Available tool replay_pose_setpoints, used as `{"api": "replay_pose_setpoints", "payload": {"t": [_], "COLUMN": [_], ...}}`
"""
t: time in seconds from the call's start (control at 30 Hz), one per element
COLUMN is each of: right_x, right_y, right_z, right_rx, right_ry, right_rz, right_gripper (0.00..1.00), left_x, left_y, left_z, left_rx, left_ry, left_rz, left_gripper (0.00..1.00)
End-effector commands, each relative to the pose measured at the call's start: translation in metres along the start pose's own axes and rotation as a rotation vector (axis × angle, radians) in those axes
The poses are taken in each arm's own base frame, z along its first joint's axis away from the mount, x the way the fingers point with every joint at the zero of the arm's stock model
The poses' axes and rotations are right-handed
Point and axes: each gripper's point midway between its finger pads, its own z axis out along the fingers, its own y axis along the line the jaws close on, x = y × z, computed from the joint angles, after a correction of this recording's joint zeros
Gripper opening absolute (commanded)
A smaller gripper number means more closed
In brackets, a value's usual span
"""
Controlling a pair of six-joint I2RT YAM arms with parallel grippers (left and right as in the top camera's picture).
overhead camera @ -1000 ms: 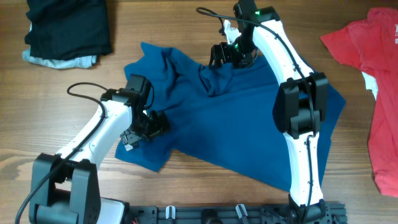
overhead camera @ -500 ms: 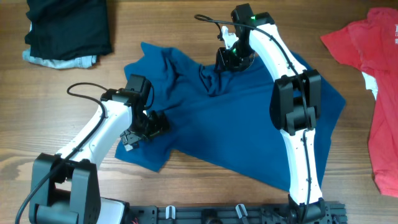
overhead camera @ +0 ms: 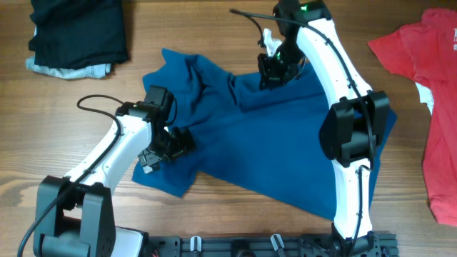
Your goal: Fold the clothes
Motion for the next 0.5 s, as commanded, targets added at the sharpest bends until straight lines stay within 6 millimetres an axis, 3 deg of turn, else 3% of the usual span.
{"api": "replay_pose_setpoints", "payload": {"t": [0.0,0.1,0.2,0.23,0.27,0.3,0.37,0.47], "right_x": [0.027,0.048,0.062,0.065,0.065,0.066,0.062,0.039], "right_y": [0.031,0.067,0.084,0.086,0.086,0.088,0.084,0.057], "right_z": [0.007,0.027,0.044,0.047,0.048,0.048,0.046,0.011], "right_rx": [0.006,0.065,0.277,0.334,0.356,0.372,0.381,0.35], "right_ry": [0.084,0.144,0.136,0.122,0.115,0.109,0.095,0.013], "right_rz": [-0.083,-0.178,-0.178,-0.17,-0.17,-0.18,-0.16,-0.071], "right_gripper": [0.05,0.04,0.18,0.34,0.55,0.62,0.62,0.63], "left_x": [0.002,0.002,0.002,0.002,0.001,0.001,0.0,-0.001], "left_y": [0.001,0.001,0.001,0.002,0.003,0.003,0.004,0.004], "left_z": [0.003,0.003,0.003,0.003,0.003,0.003,0.003,0.003], "left_rx": [-0.007,-0.007,-0.008,-0.011,-0.016,-0.018,-0.025,-0.022], "left_ry": [0.009,0.01,0.01,0.007,0.004,0.002,-0.003,-0.006], "left_rz": [0.006,0.006,0.006,0.006,0.006,0.006,0.006,0.007], "left_gripper": [1.0,1.0,1.0,1.0,1.0,1.0,1.0,0.99]}}
